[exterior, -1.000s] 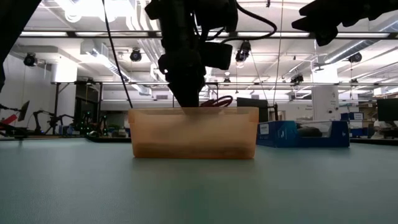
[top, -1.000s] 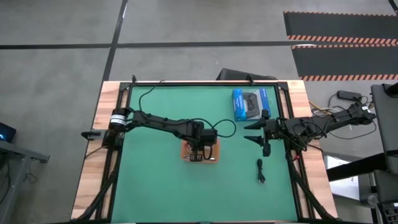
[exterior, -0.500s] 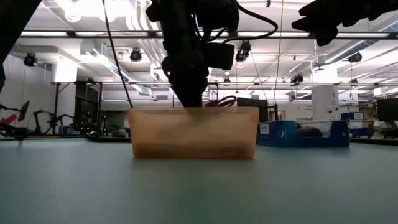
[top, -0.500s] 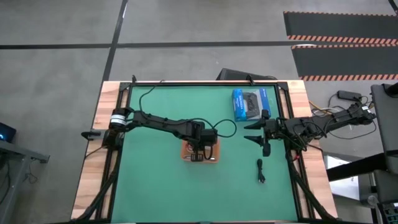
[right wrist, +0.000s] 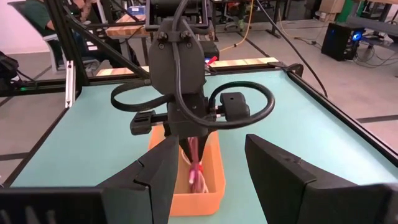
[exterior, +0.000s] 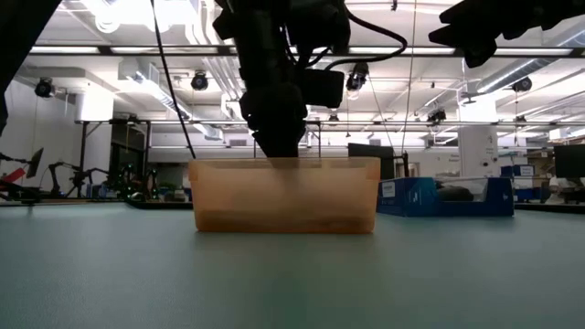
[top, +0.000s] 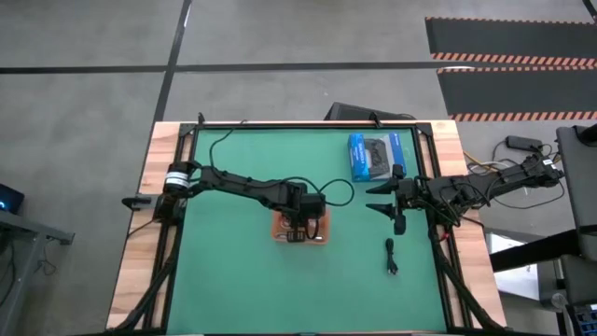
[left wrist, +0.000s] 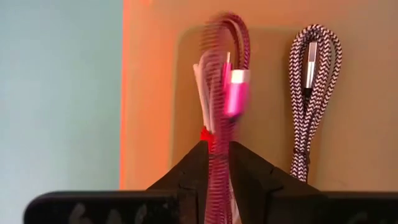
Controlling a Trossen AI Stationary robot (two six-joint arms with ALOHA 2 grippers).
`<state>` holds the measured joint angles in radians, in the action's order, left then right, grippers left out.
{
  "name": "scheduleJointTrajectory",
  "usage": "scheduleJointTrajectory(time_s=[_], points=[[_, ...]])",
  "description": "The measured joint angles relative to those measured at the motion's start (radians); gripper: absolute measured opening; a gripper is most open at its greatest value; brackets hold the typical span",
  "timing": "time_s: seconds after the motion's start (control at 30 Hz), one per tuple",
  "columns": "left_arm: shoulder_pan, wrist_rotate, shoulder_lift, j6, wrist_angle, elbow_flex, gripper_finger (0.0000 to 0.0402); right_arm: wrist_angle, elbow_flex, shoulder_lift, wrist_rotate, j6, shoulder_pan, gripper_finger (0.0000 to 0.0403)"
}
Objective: Pick and place USB-C Cables
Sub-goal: Put the black red charger cable into the orange bin, then put the black charger cable into the orange bin
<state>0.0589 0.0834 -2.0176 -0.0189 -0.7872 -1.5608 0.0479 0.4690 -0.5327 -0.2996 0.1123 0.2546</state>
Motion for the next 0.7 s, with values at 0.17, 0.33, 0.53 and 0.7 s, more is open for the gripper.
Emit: scheduleJointTrajectory(time_s=[0.17, 0.33, 0.53, 0.7], points=[[0.0, 0.0, 0.0, 0.0, 0.008, 0.008, 0.0051, 0.0, 0.0, 0.0, 0.0, 0.0, 0.0, 0.0178], [0.0, 0.0, 0.0, 0.0, 0.01, 0.007, 0.0052, 0.0, 0.0, 0.0, 0.0, 0.0, 0.0, 0.0178], [0.0, 0.0, 0.013, 0.0, 0.015, -0.01, 0.0052, 0.0, 0.0, 0.0, 0.0, 0.007, 0.0, 0.0178], [0.007, 0.0, 0.061, -0.001, 0.02, -0.005, 0.0052, 0.007, 0.0, -0.006, 0.001, 0.06, 0.0, 0.0178]])
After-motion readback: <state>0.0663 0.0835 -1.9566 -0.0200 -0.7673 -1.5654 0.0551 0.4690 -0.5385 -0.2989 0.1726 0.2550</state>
